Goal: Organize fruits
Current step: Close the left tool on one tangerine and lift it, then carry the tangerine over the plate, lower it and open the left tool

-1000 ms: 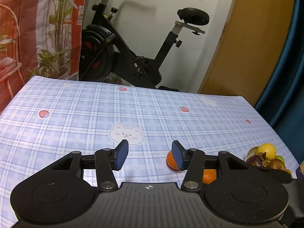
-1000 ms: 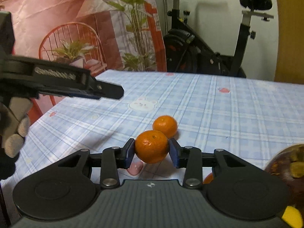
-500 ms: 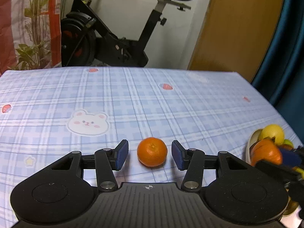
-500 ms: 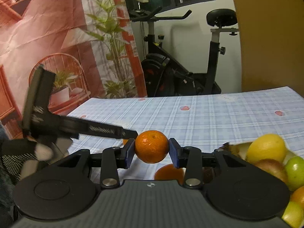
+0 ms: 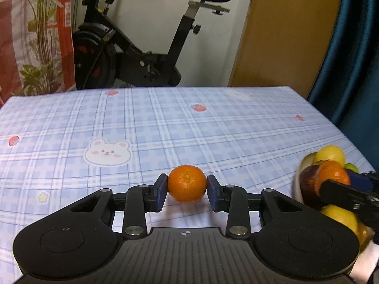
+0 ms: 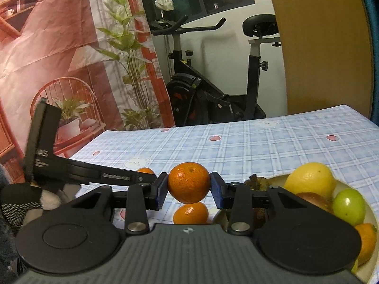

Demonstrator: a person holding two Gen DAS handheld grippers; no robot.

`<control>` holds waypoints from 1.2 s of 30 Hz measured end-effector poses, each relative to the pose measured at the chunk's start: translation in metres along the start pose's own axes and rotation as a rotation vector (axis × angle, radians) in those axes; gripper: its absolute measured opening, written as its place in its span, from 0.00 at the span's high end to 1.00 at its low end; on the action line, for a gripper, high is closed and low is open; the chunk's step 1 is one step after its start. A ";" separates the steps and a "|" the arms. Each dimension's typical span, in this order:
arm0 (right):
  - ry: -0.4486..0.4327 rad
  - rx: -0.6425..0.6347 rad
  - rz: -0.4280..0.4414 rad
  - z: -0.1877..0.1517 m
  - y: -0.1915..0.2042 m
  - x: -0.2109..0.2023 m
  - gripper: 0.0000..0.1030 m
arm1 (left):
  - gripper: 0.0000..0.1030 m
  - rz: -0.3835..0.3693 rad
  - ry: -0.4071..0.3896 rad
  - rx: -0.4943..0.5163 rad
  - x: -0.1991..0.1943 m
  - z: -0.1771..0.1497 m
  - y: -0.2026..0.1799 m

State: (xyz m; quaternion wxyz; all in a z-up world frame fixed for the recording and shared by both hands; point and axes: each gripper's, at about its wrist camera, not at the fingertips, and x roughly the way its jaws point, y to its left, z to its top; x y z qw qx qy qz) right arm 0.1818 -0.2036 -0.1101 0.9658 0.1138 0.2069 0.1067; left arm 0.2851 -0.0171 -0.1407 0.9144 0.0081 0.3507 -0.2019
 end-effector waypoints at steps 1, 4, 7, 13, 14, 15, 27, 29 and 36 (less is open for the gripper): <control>-0.004 0.000 -0.001 -0.001 -0.001 -0.002 0.60 | 0.63 -0.003 -0.008 0.003 -0.005 0.000 -0.003; -0.022 -0.006 -0.008 -0.003 -0.004 -0.012 0.60 | 0.63 -0.017 -0.031 0.017 -0.019 0.002 -0.016; -0.040 -0.004 -0.013 -0.005 -0.007 -0.022 0.60 | 0.63 -0.040 -0.048 0.025 -0.031 0.002 -0.032; -0.080 0.009 -0.023 -0.011 -0.018 -0.043 0.60 | 0.63 -0.072 -0.069 0.078 -0.045 0.003 -0.068; -0.086 0.019 -0.025 -0.012 -0.021 -0.046 0.60 | 0.63 -0.077 -0.073 0.085 -0.046 0.004 -0.073; -0.092 0.027 -0.027 -0.012 -0.023 -0.049 0.60 | 0.63 -0.084 -0.078 0.093 -0.047 0.005 -0.078; -0.179 0.126 -0.158 -0.017 -0.074 -0.089 0.60 | 0.63 -0.169 -0.110 0.124 -0.052 0.010 -0.117; -0.177 0.155 -0.202 -0.018 -0.086 -0.092 0.60 | 0.63 -0.185 -0.106 0.130 -0.048 0.009 -0.123; -0.153 0.160 -0.217 -0.024 -0.094 -0.090 0.60 | 0.63 -0.238 -0.069 0.173 -0.030 0.002 -0.145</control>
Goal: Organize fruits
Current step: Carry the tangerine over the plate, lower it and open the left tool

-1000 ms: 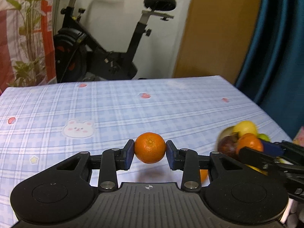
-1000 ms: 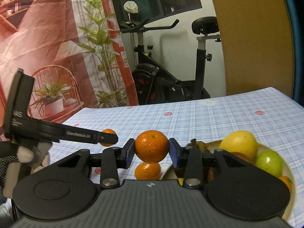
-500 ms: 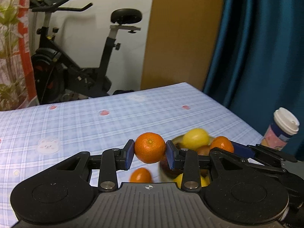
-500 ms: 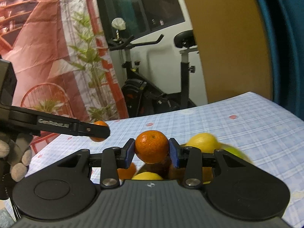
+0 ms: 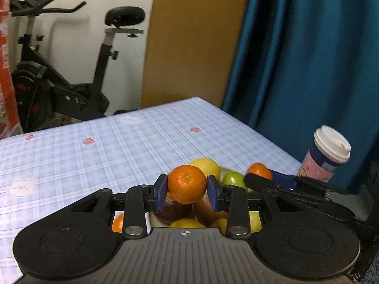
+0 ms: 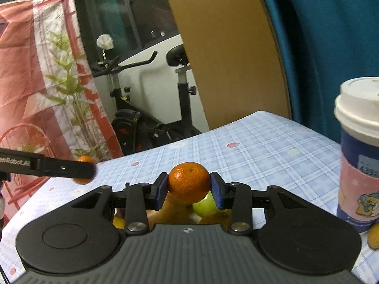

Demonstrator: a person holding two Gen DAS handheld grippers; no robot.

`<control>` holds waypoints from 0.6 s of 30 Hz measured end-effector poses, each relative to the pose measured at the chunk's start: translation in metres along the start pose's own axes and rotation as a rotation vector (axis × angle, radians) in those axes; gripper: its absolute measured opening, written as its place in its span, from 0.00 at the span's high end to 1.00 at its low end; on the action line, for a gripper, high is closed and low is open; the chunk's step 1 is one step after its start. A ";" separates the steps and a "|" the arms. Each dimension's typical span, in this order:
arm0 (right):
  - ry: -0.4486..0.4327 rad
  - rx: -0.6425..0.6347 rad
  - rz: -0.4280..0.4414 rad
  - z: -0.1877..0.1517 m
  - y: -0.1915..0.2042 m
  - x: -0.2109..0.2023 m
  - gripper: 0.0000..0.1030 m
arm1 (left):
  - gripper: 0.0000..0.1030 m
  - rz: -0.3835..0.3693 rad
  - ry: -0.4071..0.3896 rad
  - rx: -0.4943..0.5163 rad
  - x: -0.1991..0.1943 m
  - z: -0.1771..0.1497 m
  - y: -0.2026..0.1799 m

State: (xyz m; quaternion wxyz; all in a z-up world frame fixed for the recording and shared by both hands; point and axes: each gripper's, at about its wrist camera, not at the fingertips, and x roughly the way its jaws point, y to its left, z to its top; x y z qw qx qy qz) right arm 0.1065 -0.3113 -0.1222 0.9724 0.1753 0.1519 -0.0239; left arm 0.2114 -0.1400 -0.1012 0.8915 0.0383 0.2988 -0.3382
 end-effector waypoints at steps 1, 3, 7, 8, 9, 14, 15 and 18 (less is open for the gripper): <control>0.005 -0.011 0.002 -0.001 0.001 0.001 0.60 | 0.63 -0.008 0.010 0.004 0.003 -0.003 -0.002; 0.016 -0.021 0.001 -0.002 0.003 0.006 0.60 | 0.63 -0.018 0.028 0.009 0.005 -0.011 -0.008; 0.037 -0.016 -0.011 -0.007 -0.003 0.013 0.60 | 0.63 -0.015 0.056 0.012 0.014 -0.019 -0.010; 0.040 -0.014 -0.014 -0.008 -0.004 0.014 0.60 | 0.63 -0.016 0.063 0.012 0.017 -0.020 -0.010; 0.041 -0.012 -0.017 -0.008 -0.005 0.015 0.60 | 0.63 -0.017 0.068 0.012 0.018 -0.021 -0.010; 0.057 0.001 -0.012 -0.011 -0.011 0.020 0.60 | 0.63 -0.021 0.081 0.019 0.024 -0.024 -0.009; 0.057 0.003 -0.010 -0.012 -0.011 0.021 0.60 | 0.63 -0.021 0.083 0.020 0.025 -0.023 -0.009; 0.059 0.004 -0.004 -0.012 -0.011 0.022 0.58 | 0.63 -0.015 0.090 0.027 0.028 -0.024 -0.009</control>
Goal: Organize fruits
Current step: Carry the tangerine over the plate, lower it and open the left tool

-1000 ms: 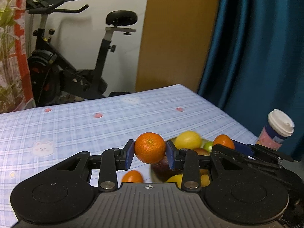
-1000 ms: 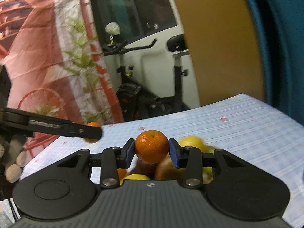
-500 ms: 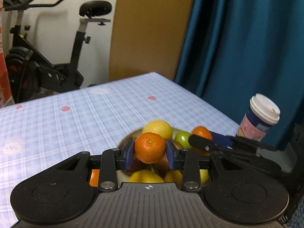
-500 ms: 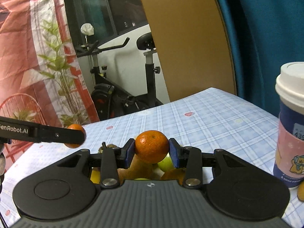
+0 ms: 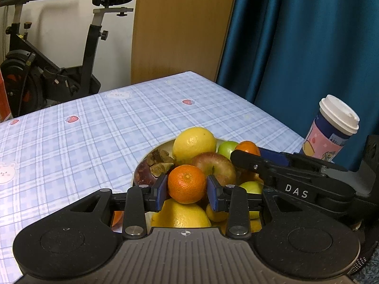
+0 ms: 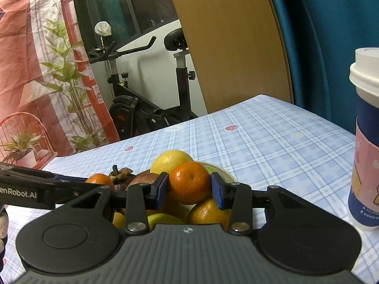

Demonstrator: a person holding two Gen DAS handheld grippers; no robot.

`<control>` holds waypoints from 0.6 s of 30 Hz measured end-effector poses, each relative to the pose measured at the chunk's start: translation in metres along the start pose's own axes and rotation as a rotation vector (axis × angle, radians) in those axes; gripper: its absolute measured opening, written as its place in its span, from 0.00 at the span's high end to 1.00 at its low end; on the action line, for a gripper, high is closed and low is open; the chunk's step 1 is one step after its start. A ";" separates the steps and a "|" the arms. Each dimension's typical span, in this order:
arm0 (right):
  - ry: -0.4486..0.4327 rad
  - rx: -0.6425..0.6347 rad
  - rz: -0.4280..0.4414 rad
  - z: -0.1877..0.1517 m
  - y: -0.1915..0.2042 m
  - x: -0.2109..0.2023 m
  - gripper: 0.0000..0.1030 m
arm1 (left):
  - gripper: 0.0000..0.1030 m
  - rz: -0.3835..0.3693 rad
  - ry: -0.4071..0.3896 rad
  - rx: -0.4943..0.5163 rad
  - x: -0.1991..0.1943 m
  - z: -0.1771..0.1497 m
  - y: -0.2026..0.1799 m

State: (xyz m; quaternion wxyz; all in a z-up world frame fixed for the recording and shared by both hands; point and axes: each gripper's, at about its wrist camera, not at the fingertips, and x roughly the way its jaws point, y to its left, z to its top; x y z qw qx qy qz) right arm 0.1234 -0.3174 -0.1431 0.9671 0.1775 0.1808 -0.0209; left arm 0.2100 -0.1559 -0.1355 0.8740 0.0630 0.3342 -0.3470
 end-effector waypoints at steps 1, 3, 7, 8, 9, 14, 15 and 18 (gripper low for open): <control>-0.001 0.000 0.001 0.000 0.000 0.001 0.58 | 0.63 0.005 -0.002 0.003 0.001 0.000 0.000; -0.004 -0.001 0.002 -0.001 0.001 0.001 0.58 | 0.63 0.007 -0.003 0.002 0.002 0.000 -0.001; -0.008 0.001 -0.002 -0.001 0.002 0.001 0.55 | 0.49 0.003 -0.009 -0.006 0.000 0.001 0.000; -0.011 0.002 -0.002 -0.001 0.001 0.000 0.53 | 0.48 0.003 -0.013 -0.007 0.000 0.001 0.000; -0.015 0.001 -0.002 -0.002 0.001 -0.001 0.50 | 0.48 0.002 -0.015 -0.009 -0.001 0.001 0.000; -0.033 -0.009 -0.007 -0.001 0.003 -0.003 0.50 | 0.48 0.001 -0.023 -0.013 -0.004 0.001 0.002; -0.036 -0.013 -0.010 -0.001 0.003 -0.004 0.50 | 0.48 0.002 -0.026 -0.014 -0.005 0.000 0.003; -0.046 -0.025 -0.014 0.000 0.006 -0.006 0.50 | 0.48 0.013 -0.026 -0.016 -0.008 0.000 0.005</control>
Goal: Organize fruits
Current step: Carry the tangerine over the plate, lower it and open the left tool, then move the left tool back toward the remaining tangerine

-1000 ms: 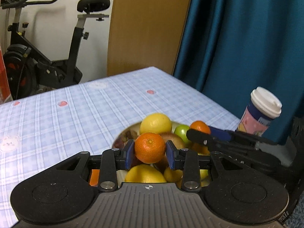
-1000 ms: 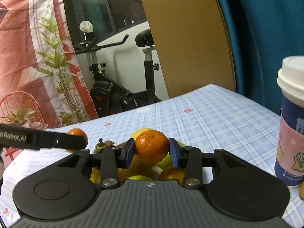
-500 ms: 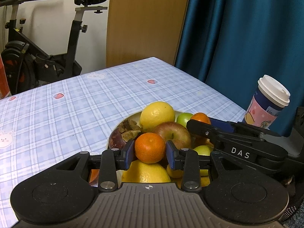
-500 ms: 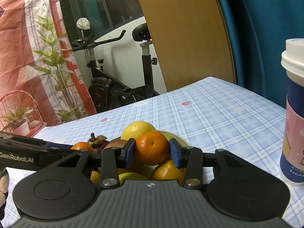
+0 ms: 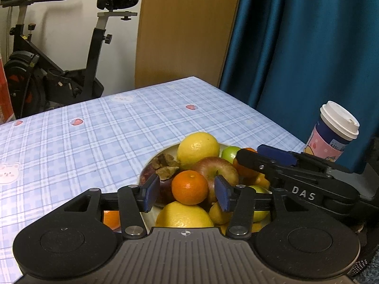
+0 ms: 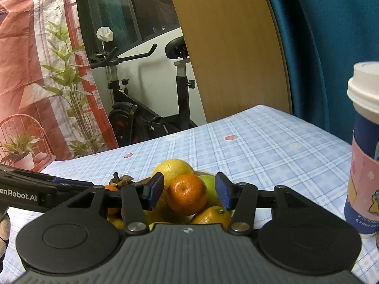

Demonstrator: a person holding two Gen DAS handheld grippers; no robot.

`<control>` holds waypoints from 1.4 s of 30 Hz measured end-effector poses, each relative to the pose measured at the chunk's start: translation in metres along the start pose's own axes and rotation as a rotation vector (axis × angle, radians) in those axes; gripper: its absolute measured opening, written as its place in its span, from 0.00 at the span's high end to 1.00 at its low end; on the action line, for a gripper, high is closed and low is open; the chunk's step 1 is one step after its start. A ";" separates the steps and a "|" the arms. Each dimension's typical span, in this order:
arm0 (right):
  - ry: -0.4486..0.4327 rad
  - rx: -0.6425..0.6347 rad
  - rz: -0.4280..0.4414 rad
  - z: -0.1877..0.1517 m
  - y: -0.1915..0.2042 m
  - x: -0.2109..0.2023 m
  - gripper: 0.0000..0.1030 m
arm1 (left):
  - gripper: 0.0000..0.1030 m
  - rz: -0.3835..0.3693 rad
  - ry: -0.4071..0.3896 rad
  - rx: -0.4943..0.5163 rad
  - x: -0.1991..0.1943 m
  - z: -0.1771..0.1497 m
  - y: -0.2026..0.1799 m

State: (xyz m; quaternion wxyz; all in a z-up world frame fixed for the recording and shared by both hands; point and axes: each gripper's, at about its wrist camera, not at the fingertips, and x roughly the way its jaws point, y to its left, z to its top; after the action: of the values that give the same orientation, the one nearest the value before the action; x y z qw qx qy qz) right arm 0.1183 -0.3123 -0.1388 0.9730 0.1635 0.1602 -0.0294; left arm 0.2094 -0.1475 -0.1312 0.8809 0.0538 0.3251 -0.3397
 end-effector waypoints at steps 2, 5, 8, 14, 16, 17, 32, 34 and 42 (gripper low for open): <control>-0.003 -0.010 -0.001 0.001 0.002 -0.001 0.50 | 0.48 0.012 -0.001 -0.010 -0.003 0.001 0.004; -0.007 -0.028 0.001 0.003 0.007 -0.004 0.50 | 0.48 0.028 -0.017 -0.028 -0.012 0.001 0.012; -0.006 -0.045 0.010 0.005 0.013 -0.005 0.50 | 0.48 0.047 -0.029 -0.040 -0.021 0.003 0.020; -0.008 -0.088 0.028 0.011 0.028 -0.006 0.48 | 0.48 0.090 -0.050 -0.073 -0.040 0.004 0.041; -0.008 -0.099 0.033 0.013 0.033 -0.006 0.48 | 0.48 0.099 -0.060 -0.087 -0.046 0.004 0.048; -0.007 -0.104 0.034 0.014 0.035 -0.005 0.48 | 0.48 0.103 -0.064 -0.093 -0.049 0.004 0.052; 0.035 -0.186 0.092 0.021 0.068 0.007 0.48 | 0.48 0.155 -0.084 -0.212 -0.071 -0.009 0.104; 0.047 -0.196 0.107 0.022 0.074 0.011 0.48 | 0.48 0.166 -0.094 -0.236 -0.076 -0.009 0.112; 0.104 -0.250 0.169 0.022 0.099 0.030 0.48 | 0.48 0.218 -0.138 -0.293 -0.084 -0.008 0.129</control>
State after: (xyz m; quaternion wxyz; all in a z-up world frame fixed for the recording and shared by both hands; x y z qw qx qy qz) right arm 0.1638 -0.2262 -0.0985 0.9752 0.0553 0.1983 0.0811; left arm 0.2394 0.0007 -0.1028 0.9311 -0.0633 0.3022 -0.1942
